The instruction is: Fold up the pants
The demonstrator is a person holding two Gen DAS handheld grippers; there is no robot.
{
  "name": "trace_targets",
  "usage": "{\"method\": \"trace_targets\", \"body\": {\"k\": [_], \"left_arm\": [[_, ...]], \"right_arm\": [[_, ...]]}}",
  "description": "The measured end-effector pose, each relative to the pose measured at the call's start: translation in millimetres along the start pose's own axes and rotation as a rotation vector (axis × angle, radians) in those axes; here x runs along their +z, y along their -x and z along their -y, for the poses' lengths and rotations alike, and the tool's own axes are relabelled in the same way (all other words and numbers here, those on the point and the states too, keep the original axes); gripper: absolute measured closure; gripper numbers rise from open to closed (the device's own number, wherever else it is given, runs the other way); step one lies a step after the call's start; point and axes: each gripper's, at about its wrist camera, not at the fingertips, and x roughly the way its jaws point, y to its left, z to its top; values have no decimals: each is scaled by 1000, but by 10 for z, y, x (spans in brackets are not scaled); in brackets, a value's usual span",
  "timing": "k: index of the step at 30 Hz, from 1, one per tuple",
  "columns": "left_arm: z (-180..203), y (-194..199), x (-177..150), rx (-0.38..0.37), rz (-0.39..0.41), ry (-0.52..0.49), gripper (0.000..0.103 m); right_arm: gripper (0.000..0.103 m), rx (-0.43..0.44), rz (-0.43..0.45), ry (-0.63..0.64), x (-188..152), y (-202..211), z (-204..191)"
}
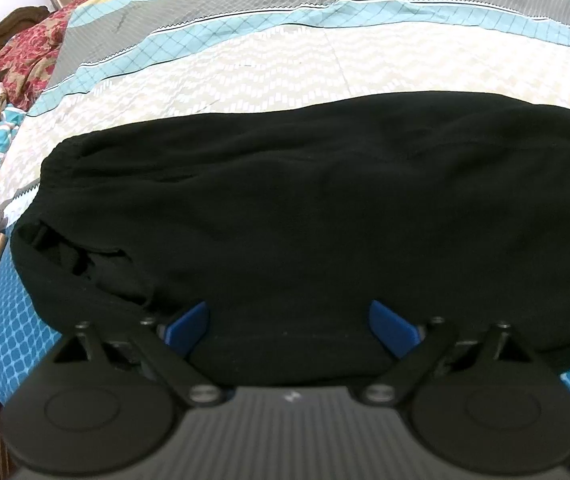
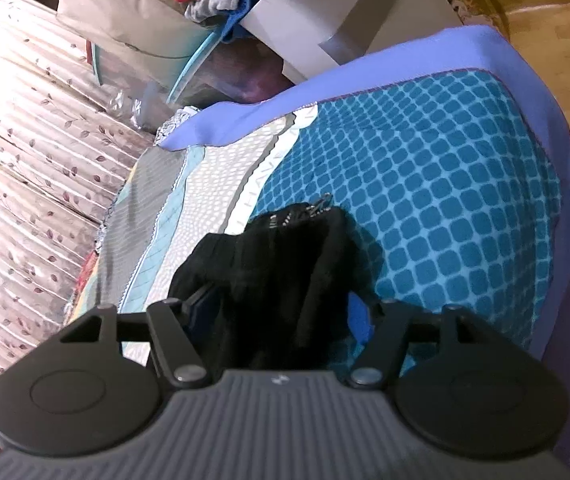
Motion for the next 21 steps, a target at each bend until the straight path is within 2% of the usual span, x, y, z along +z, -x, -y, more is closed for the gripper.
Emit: {"method": "trace_targets", "body": {"k": [1,2,4,5,9,12,16,21], "left_arm": [[-2,-8,5,4,-1,-1,9],[-8,-6,5,8,-2,0,6],[-23,-29,22,6,-5,5,5],[-38,-25,17,2,-6,9,4],[-69,-15,51,-5,-14,16,4],[-212,45,111,-41,-12,62,9],[-487,238,233,-186,32,202,10],[-593,387,479,-408,42,279,10]], "right_arm": [[50,-20,-6,28,4,-29,-32],[69,-42,-21,55,-2,-58,-61],[78,-59,-48,70,0,-98,-93],[87,-46,-53,69,13,-101,-101],[91,-51,-9,156,-20,25,-339],[92,8,40,331,-156,217,-754],[92,118,59,609,-545,453,-1355],[92,233,-22,889,-1276,542,-1840]]}}
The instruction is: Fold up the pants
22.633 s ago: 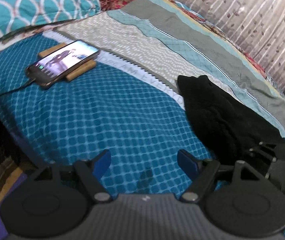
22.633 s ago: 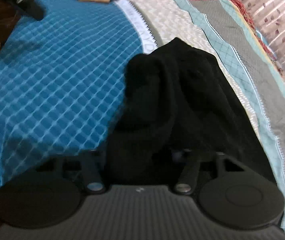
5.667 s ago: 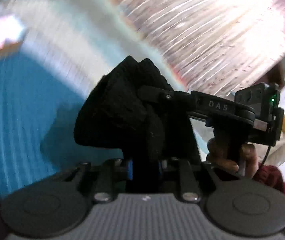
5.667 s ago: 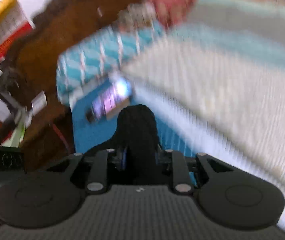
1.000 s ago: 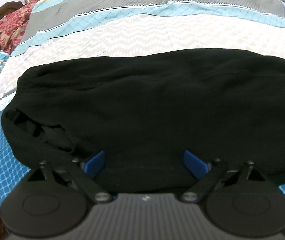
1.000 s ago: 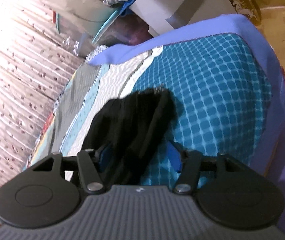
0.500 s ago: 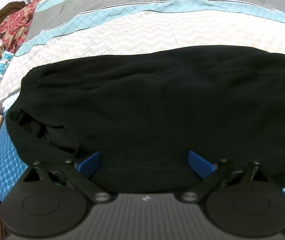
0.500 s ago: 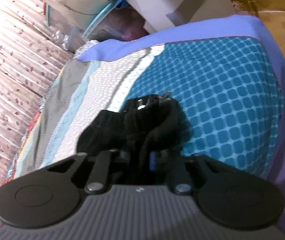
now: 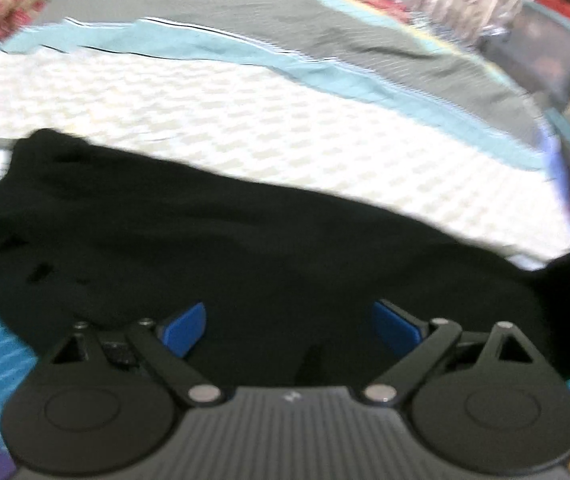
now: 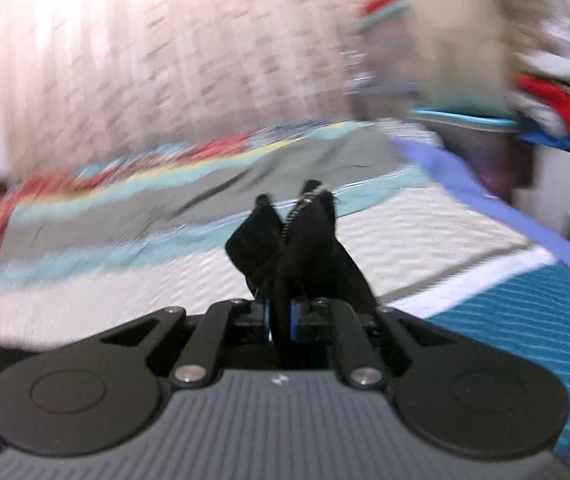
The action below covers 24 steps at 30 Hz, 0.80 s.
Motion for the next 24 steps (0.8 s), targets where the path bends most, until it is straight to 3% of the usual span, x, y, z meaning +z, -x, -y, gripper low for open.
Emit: {"method": "trace_targets", "body": {"k": [5,8,10,12,14,15,19,20,22,23,24], "left_arm": [[331,-236,184,-259,-108,39,9],[592,-485,132,-300,-168,21,9],[738,-632,121,-317,-212,14,9],[882,-703,46,-333,-238,4,9],[1003,-795,24,-329,-254,-19,9],[1064,-843,18,-324,-261,-30,9],[1148,-976,-7,-316,-285,-42,11],[1173,-986,-16,-316,-284,-48,17],[1216,-988,-47,-292,-280,-69,39],[1232,-982,-64,-282,-273,-81,60],[1241,-975,-77,-290,-272,-91,72]], "right_arm": [[92,43,-118,239,-345,-270,-743],[89,23,-216,372,-580,-446,-1024],[82,54,-268,452,-736,-425,-1133],[55,139,-275,500,-780,-292,-1187],[44,216,-244,483,-724,-140,-1145],[44,238,-228,457,-679,-67,-1083],[44,198,-159,271,-467,129,-637],[44,168,-140,210,-427,166,-490],[43,86,-113,52,-355,192,-118],[44,42,-118,-22,-343,177,56],[43,1,-132,-91,-346,141,224]]}}
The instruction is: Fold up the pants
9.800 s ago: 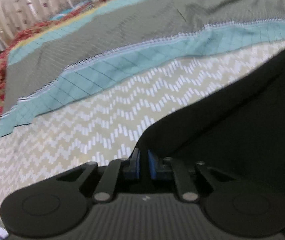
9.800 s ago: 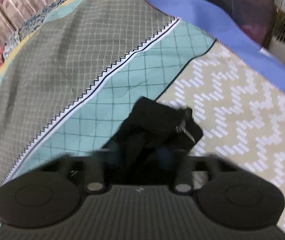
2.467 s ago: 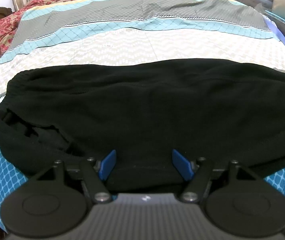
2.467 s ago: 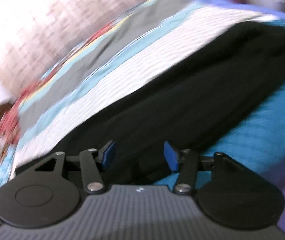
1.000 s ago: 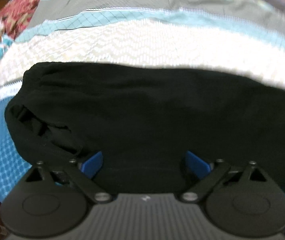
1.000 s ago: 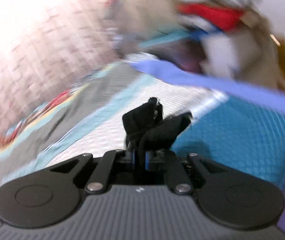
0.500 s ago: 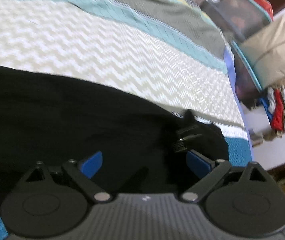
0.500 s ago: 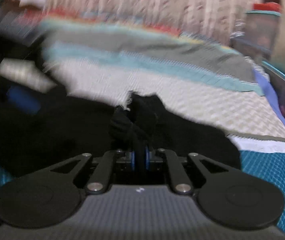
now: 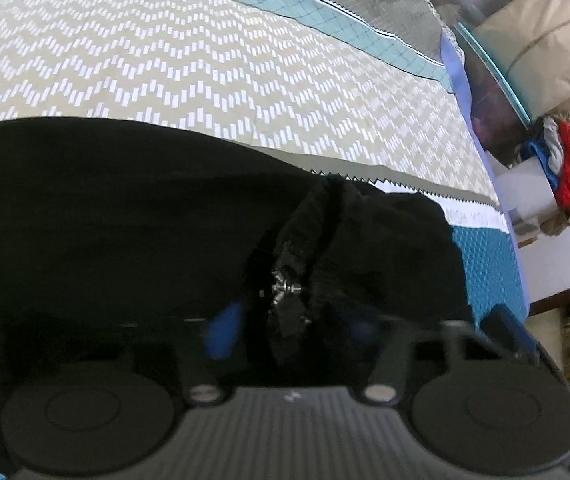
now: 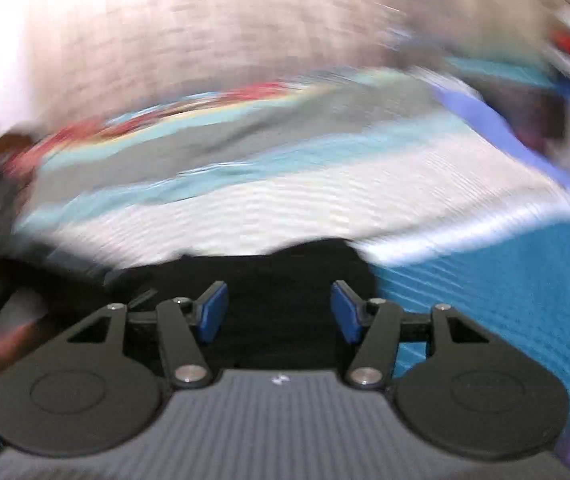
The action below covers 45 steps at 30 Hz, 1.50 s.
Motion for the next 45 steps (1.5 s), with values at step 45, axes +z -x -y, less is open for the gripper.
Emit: {"method": "trace_targets", "body": {"k": [45], "left_arm": [[389,-69,-272,249,67,-278,72]], "right_arm": [[71,-34,-236,-145,79,-969,189]]}}
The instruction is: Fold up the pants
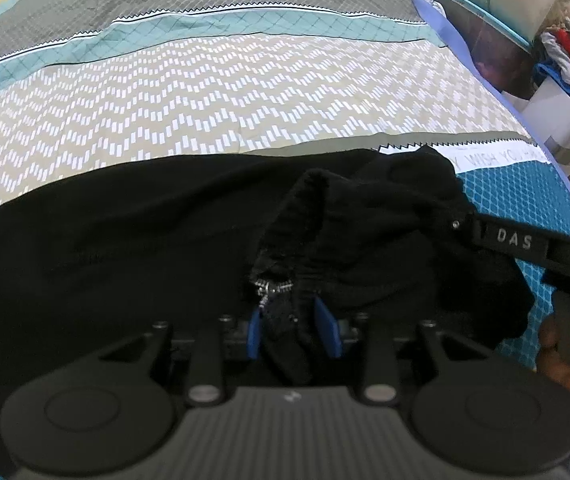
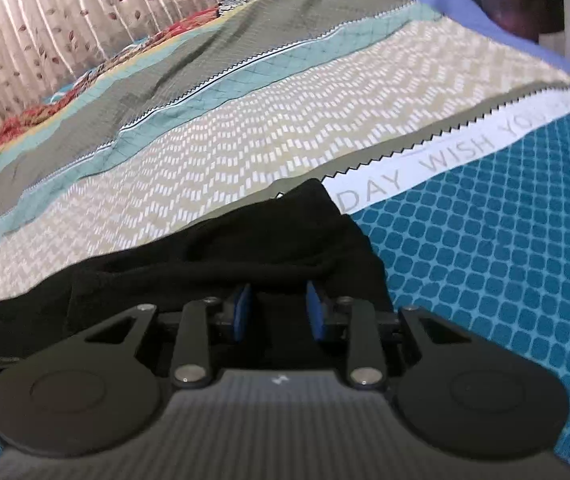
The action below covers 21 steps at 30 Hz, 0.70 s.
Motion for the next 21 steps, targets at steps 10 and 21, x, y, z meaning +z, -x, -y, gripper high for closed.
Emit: {"method": "trace_targets", "body": {"k": [10,21], "left_arm": [[109,4,-16,56,9,-46,69],[115,2,-20,70,8,-52,66]], "right_arm": [[70,20,14,-12,-52,47,-9],[68,13,47,3,-98,180,-117]]}}
